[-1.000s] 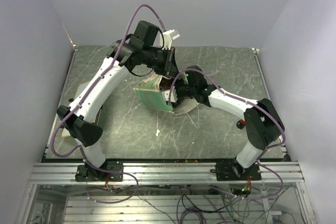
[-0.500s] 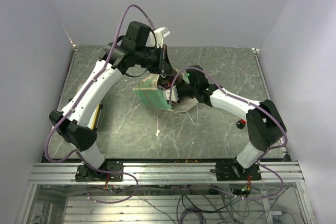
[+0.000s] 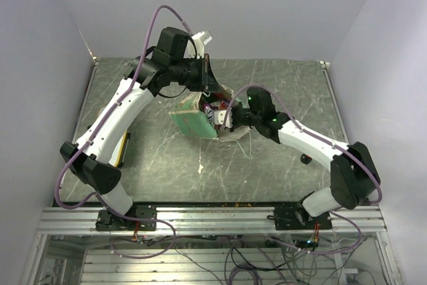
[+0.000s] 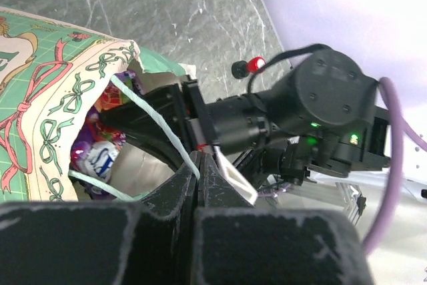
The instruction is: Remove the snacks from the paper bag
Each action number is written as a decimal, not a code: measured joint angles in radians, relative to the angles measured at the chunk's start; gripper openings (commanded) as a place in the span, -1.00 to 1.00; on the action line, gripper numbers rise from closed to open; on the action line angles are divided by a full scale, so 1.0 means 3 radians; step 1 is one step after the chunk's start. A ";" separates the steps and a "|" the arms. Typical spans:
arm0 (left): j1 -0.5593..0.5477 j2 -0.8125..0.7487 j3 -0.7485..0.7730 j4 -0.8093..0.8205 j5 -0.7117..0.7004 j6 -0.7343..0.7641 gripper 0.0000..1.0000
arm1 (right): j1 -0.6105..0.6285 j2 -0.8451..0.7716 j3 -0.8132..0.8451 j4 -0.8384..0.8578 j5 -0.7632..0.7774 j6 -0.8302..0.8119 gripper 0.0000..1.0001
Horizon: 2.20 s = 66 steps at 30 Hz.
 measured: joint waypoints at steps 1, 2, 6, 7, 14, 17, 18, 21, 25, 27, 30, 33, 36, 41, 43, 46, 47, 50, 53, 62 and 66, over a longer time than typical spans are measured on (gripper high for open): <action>0.0000 0.0000 0.0000 0.0015 -0.0019 -0.0006 -0.86 | 0.0000 -0.0070 -0.0033 0.0020 0.0010 0.0072 -1.00; 0.0000 0.0000 0.0000 0.0022 -0.0027 -0.0008 -0.86 | 0.0000 -0.0127 -0.0053 0.0036 0.0020 0.0134 -1.00; 0.0000 -0.0004 0.0000 0.0022 -0.0146 -0.0008 -0.86 | 0.0000 -0.0295 -0.0064 0.0036 0.0056 0.0327 -1.00; 0.0000 -0.0008 0.0000 0.0019 -0.0178 -0.0008 -0.86 | 0.0000 -0.0338 -0.0064 0.0027 0.0057 0.0360 -1.00; 0.0024 -0.0065 0.0001 0.0010 -0.0482 -0.0013 -0.86 | 0.0000 -0.0732 -0.0015 -0.0127 0.0116 0.0646 -1.00; 0.0050 -0.0070 0.0042 -0.0042 -0.0651 0.0008 -0.86 | 0.0004 -0.0914 0.0159 -0.0231 0.0225 0.0813 -1.00; 0.0061 -0.0070 0.0065 -0.0072 -0.0708 0.0019 -0.86 | 0.0004 -0.0971 0.0230 -0.0261 0.0273 0.0867 -1.00; 0.0123 -0.0074 0.0132 -0.0158 -0.0908 0.0072 -0.86 | 0.0004 -0.1119 0.0430 -0.0318 0.0462 0.1008 -1.00; 0.0266 -0.0085 0.0219 -0.0229 -0.1264 0.0189 -0.86 | -0.0008 -0.1237 0.0671 -0.0383 0.0895 0.1199 -1.00; 0.0337 -0.0123 0.0238 -0.0230 -0.1450 0.0268 -0.86 | -0.0061 -0.1256 0.0727 -0.0404 0.1094 0.1273 -1.00; 0.0432 -0.0238 0.0238 -0.0195 -0.1672 0.0420 -0.86 | -0.0219 -0.1263 0.0711 -0.0429 0.1242 0.1391 -1.00; 0.0486 -0.0322 0.0261 -0.0136 -0.1713 0.0600 -0.86 | -0.0467 -0.1247 0.0633 -0.0443 0.1305 0.1569 -1.00; 0.0501 -0.0304 0.0334 -0.0126 -0.1629 0.0807 -0.86 | -0.0657 -0.1190 0.0581 -0.0451 0.1324 0.1785 -1.00; 0.0501 -0.0074 0.0431 -0.0064 -0.1376 0.1061 -0.86 | -0.0856 -0.0979 0.0570 -0.0502 0.1362 0.2238 -1.00; 0.0502 0.0045 0.0474 -0.0004 -0.1246 0.1118 -0.86 | -0.0900 -0.0862 0.0591 -0.0572 0.1364 0.2399 -1.00; 0.0514 0.0136 0.0486 0.0084 -0.1066 0.1153 -0.86 | -0.0933 -0.0724 0.0595 -0.0708 0.1377 0.2627 -1.00; 0.0516 0.0146 0.0486 0.0102 -0.1013 0.1156 -0.86 | -0.0946 -0.0679 0.0595 -0.0758 0.1397 0.2736 -1.00; 0.0512 0.0130 0.0440 0.0145 -0.0899 0.1143 -0.86 | -0.1006 -0.0591 0.0595 -0.0877 0.1474 0.2987 -1.00; 0.0486 0.0062 0.0259 0.0257 -0.0781 0.1077 -0.86 | -0.1104 -0.0486 0.0599 -0.0965 0.1612 0.3265 -1.00; 0.0340 0.0015 -0.0069 0.0443 -0.0413 0.0539 -0.86 | -0.1494 0.0263 0.0769 -0.1236 0.2014 0.3887 -1.00; 0.0319 0.0015 -0.0153 0.0496 -0.0313 0.0381 -0.86 | -0.1555 0.0675 0.0903 -0.1230 0.2070 0.4003 -1.00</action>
